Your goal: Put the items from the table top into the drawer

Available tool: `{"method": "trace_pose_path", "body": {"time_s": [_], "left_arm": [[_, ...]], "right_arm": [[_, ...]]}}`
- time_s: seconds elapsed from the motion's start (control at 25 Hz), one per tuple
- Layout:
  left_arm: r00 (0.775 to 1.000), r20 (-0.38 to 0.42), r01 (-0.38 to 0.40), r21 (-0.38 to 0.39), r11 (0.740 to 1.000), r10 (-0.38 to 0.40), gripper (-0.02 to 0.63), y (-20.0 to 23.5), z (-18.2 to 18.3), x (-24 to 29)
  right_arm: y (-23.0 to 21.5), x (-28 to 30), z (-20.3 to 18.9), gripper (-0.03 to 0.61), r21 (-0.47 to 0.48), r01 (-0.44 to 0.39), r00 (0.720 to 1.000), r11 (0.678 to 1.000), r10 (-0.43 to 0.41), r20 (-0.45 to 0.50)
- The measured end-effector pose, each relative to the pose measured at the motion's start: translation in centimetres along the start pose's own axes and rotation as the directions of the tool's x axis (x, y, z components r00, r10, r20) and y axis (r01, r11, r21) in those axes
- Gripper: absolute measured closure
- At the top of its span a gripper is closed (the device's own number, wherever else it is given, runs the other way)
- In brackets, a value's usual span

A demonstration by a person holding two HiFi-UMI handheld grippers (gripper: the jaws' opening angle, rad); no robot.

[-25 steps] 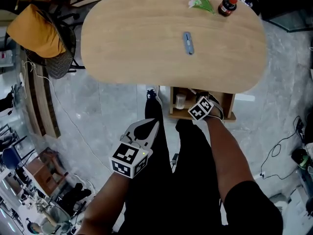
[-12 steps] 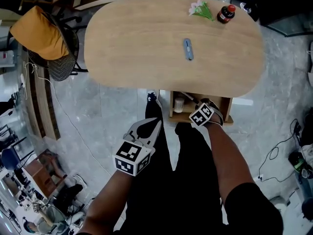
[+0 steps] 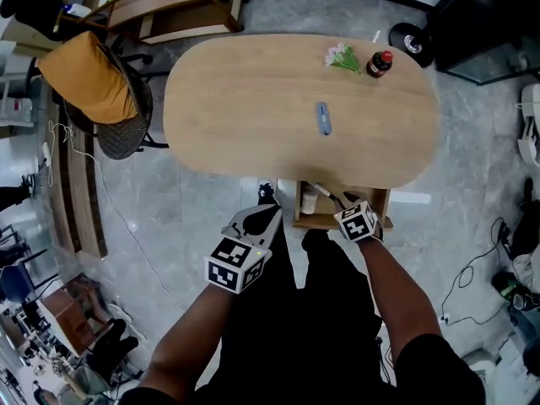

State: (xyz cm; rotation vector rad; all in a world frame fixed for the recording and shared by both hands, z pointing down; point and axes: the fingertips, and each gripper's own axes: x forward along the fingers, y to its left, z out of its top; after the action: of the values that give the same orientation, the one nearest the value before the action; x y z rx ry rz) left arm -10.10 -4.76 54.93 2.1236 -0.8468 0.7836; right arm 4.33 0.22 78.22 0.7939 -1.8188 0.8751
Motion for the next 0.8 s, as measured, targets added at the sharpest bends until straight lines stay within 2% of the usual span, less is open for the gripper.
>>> {"method": "trace_pose_path", "body": {"time_s": [0.16,0.28,0.36,0.48,0.6,0.8], "left_arm": [[1.000,0.000,0.009,0.024,1.000,-0.009,0.612,1.1,1.8,-0.6],[1.000,-0.006,0.014,0.040,0.999,-0.014,0.612,2.4,3.0,-1.0],[1.000,-0.011,0.016,0.047,0.999,-0.016,0.612,3.4,3.5,-1.2],[0.999,-0.023,0.023,0.055,0.998,-0.022,0.612,5.1,4.2,-1.5],[0.999,-0.034,0.031,0.045,0.999,-0.029,0.612,7.0,4.8,-1.7],[0.998,-0.055,0.035,0.005,0.999,-0.035,0.612,11.2,5.7,-1.9]], "right_arm": [[-2.0,-3.8,5.0,0.482,0.138,0.040,0.990,0.990,-0.057,0.129],[-3.5,-5.6,8.5,0.530,0.230,0.063,0.971,0.971,-0.113,0.211],[-4.2,-6.0,10.4,0.553,0.255,0.091,0.961,0.963,-0.152,0.231],[-4.5,-5.7,12.5,0.565,0.274,0.115,0.957,0.955,-0.180,0.227],[-4.4,-4.9,14.2,0.571,0.327,0.104,0.959,0.939,-0.182,0.219],[-5.8,-1.1,16.2,0.571,0.338,0.152,0.972,0.929,-0.203,0.121]]}}
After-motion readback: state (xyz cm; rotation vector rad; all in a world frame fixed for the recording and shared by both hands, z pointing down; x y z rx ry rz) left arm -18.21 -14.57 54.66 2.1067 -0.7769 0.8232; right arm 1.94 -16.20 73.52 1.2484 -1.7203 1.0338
